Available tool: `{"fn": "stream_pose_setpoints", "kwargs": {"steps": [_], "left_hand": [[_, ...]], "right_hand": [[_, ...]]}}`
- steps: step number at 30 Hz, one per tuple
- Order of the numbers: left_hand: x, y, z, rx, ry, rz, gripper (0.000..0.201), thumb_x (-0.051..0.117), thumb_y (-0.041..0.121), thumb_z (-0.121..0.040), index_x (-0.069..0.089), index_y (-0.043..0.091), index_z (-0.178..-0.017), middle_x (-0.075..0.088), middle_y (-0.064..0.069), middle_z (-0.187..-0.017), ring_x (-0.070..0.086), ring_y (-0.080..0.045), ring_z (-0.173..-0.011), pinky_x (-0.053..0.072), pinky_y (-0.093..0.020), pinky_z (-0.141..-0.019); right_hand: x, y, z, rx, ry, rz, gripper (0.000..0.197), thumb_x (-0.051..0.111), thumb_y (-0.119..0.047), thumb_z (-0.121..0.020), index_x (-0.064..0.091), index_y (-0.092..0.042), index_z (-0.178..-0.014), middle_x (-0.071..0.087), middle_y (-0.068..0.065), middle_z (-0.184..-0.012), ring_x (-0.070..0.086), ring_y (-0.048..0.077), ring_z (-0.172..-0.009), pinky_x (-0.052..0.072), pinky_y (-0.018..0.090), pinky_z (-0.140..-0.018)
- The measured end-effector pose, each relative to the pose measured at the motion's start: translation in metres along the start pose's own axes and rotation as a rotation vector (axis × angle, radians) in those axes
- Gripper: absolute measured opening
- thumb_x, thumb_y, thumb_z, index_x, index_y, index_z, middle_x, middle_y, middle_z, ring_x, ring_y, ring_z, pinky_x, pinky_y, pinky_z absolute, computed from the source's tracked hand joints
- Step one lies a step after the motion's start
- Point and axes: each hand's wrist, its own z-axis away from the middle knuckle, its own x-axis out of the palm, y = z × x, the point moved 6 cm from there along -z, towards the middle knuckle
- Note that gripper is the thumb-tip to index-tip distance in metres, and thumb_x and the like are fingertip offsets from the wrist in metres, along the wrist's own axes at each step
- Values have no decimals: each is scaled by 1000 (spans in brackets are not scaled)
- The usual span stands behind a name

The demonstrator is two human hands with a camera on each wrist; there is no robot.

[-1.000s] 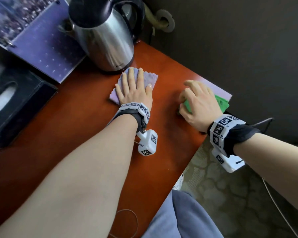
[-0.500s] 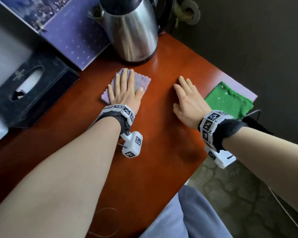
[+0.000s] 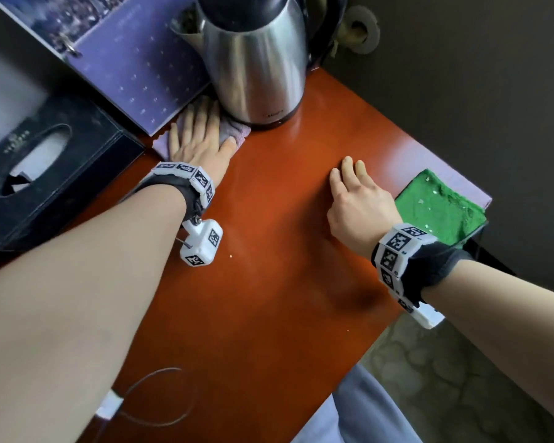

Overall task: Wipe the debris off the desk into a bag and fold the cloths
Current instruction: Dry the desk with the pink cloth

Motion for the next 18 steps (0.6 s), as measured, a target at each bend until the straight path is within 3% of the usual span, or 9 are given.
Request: {"fn": "stream_pose_setpoints", "kwargs": {"steps": [4,9,14,18], "left_hand": [[-1,2,2,19,15,-10,69,34,44,-96,14,20,-158,11,-2,-166,9,-21,-152,8,-46,-121],[0,14,27,22,8,-56,71,24,47,-95,11,16,-158,10,-3,-166,8,-20,-152,9,-48,-121],[7,28,94,85,-106,-78,71,25,45,-99,-8,23,-158,-13,5,-165,-10,-15,-152,-2,-44,-123],[20,39,154,91,-139,-140,69,10,48,-97,-11,22,-157,-17,3,-164,-13,-18,-151,-1,-45,-123]], "right_hand": [[1,0,1,10,16,-14,63,40,-20,-93,21,0,-149,15,23,-157,16,38,-145,36,43,-108],[3,1,2,11,12,-16,68,43,-22,-92,18,-1,-151,11,21,-158,13,37,-146,25,40,-115],[-2,5,7,9,20,-86,70,43,-24,-90,16,-8,-152,7,13,-161,12,31,-148,29,39,-114],[1,13,15,-18,-23,-142,74,43,-23,-88,9,-15,-154,-1,4,-162,6,24,-149,27,39,-116]]}}
